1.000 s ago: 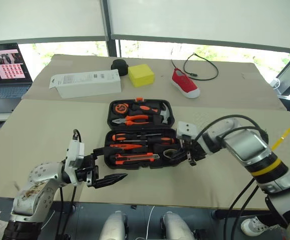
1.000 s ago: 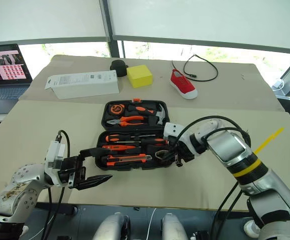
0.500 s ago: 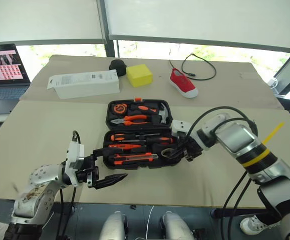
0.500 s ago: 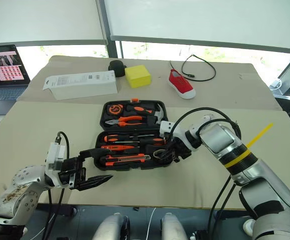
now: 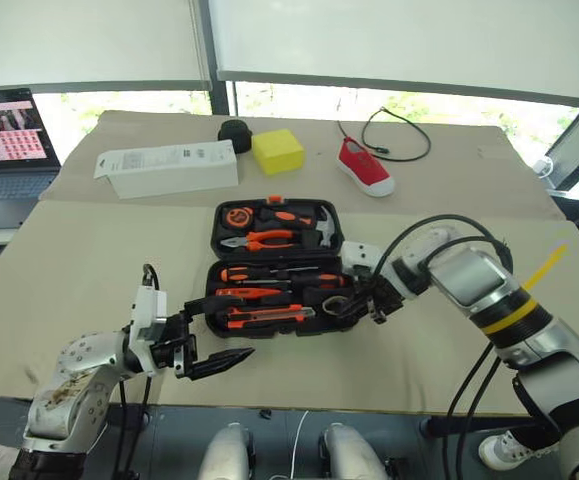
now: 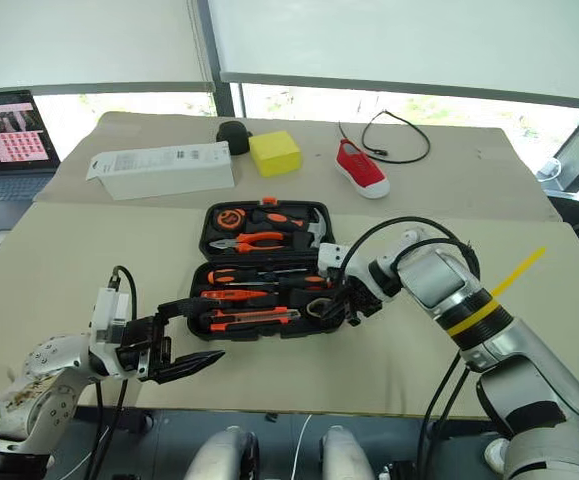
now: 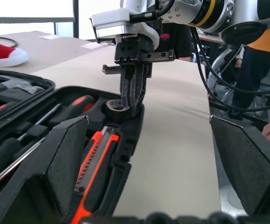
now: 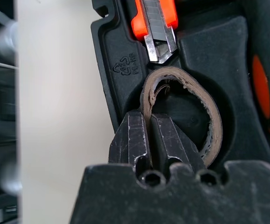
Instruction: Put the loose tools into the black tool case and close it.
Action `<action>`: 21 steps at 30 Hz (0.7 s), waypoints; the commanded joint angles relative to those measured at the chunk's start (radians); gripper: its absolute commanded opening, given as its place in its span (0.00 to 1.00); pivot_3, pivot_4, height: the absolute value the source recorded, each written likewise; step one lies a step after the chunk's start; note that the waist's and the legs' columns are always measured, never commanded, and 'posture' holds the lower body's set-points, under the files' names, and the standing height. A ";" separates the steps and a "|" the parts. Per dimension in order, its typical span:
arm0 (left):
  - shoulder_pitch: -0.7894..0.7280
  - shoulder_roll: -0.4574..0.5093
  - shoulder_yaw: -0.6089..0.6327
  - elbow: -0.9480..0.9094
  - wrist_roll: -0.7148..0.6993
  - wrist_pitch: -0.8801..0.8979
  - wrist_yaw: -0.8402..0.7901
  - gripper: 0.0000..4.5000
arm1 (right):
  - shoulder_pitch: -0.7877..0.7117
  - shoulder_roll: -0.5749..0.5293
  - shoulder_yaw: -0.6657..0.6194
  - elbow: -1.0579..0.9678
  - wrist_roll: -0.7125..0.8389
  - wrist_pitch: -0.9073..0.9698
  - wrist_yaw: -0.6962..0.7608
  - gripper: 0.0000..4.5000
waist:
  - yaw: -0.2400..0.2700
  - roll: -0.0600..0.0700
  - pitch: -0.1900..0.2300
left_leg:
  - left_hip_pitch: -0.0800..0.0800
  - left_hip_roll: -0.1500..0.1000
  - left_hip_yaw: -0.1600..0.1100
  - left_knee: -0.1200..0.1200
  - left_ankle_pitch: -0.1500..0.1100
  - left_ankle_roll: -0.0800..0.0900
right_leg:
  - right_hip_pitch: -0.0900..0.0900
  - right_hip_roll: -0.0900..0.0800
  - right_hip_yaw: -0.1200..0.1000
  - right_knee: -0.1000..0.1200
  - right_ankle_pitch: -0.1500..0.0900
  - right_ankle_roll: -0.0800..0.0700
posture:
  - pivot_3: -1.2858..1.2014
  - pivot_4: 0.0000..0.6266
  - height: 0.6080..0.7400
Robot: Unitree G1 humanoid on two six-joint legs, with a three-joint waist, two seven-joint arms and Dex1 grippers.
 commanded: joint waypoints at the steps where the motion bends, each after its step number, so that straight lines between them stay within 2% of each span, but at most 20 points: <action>1: -0.003 0.011 0.025 -0.015 -0.002 -0.018 -0.003 1.00 | -0.004 -0.029 -0.036 -0.039 0.024 0.054 0.034 0.21 | 0.003 0.000 0.000 | 0.000 0.000 0.000 0.000 0.001 0.000 | 0.000 0.000 0.000 0.001 0.000 0.000 | 0.52 0.24 1.00; 7: -0.002 0.013 0.031 -0.010 0.001 -0.024 -0.003 1.00 | 0.006 -0.059 -0.111 -0.051 0.103 -0.011 0.129 0.64 | 0.012 0.000 0.000 | -0.003 -0.001 0.000 0.000 0.001 0.000 | -0.002 -0.001 0.000 0.000 0.000 0.001 | 0.52 0.24 1.00; 12: 0.002 0.014 0.037 -0.012 0.001 -0.026 0.001 1.00 | 0.026 -0.061 -0.198 -0.010 0.167 -0.081 0.171 0.64 | 0.012 0.000 0.001 | -0.006 -0.001 0.000 -0.001 0.000 0.000 | -0.004 -0.001 0.000 -0.001 0.000 0.001 | 0.52 0.24 1.00; 16: 0.004 0.018 0.044 -0.008 0.001 -0.028 0.001 1.00 | 0.087 -0.040 -0.282 -0.022 0.245 -0.164 0.207 0.40 | 0.013 0.000 0.001 | -0.006 -0.001 0.000 -0.001 0.000 0.000 | -0.003 -0.001 0.000 -0.001 0.000 0.001 | 0.52 0.24 1.00; 19: 0.003 0.019 0.046 -0.008 0.002 -0.026 0.000 1.00 | 0.126 -0.001 -0.309 -0.018 0.249 -0.190 0.148 0.14 | 0.012 0.000 0.001 | -0.005 -0.001 -0.001 -0.001 0.000 0.000 | -0.003 -0.001 0.000 -0.001 0.000 0.001 | 0.52 0.24 1.00; 21: -0.003 0.018 0.043 -0.006 0.003 -0.023 0.000 1.00 | 0.147 0.028 -0.299 0.019 0.204 -0.271 0.112 0.02 | 0.010 0.000 0.001 | -0.005 -0.001 -0.001 -0.001 0.000 0.000 | -0.003 0.000 0.000 -0.001 0.000 0.001 | 0.52 0.24 1.00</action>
